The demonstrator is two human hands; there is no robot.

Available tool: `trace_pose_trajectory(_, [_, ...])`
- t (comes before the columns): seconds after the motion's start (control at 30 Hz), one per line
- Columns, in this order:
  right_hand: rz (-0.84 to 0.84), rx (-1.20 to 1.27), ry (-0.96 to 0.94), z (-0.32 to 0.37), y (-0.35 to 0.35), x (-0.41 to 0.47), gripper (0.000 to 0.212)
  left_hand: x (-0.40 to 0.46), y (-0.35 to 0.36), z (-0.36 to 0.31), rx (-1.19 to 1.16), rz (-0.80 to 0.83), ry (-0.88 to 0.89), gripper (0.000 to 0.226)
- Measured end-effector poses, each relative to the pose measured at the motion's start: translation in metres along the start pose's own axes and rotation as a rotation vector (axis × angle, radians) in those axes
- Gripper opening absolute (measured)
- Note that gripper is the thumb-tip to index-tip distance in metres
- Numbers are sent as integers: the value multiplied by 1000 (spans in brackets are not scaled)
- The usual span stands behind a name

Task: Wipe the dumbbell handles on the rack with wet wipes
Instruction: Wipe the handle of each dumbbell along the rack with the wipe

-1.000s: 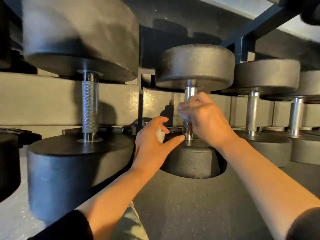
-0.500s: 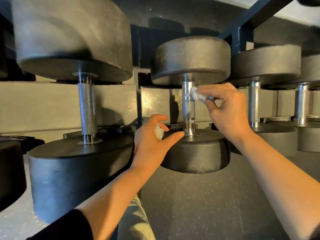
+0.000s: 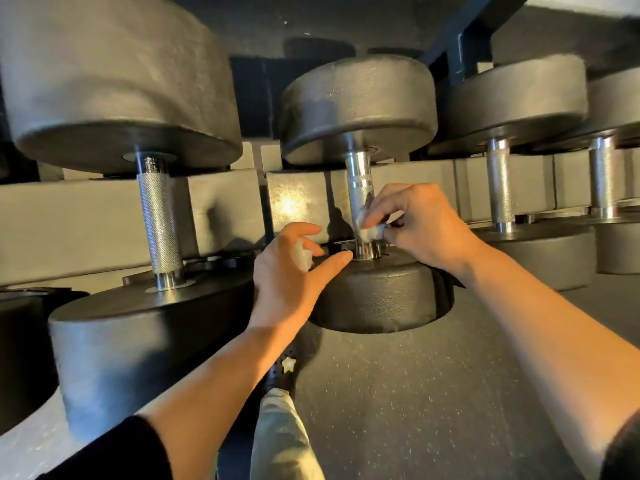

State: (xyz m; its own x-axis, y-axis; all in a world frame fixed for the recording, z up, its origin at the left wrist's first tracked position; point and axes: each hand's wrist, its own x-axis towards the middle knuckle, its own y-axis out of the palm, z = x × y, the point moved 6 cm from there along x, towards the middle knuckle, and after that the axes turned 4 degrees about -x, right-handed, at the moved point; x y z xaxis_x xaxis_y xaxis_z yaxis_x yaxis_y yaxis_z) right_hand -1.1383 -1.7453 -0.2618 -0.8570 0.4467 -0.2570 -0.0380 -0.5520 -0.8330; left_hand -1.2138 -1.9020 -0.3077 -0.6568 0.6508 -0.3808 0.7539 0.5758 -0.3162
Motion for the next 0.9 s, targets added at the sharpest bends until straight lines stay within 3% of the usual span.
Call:
trace_pose_trajectory(0.3, [62, 109, 47, -7, 5, -3, 19, -3, 5, -3, 43, -33, 18, 45])
trace_pose_trajectory(0.43, [59, 176, 61, -12, 3, -4, 21, -5, 17, -30, 31, -63, 100, 22])
trace_pose_trajectory(0.5, [-24, 261, 95, -17, -2, -4, 24, -5, 23, -44, -3, -90, 135, 19])
trace_pose_trajectory(0.63, [-343, 292, 193, -35, -22, 3, 23, -3, 33, -50, -1, -194, 143, 21])
trace_pose_trajectory(0.7, [-400, 278, 213, -36, -23, 13, 21, -4, 32, -42, -5, -236, 129, 26])
trace_pose_trajectory(0.9, [-268, 362, 134, -40, -13, 32, 28, -6, 32, -40, -6, -290, 160, 24])
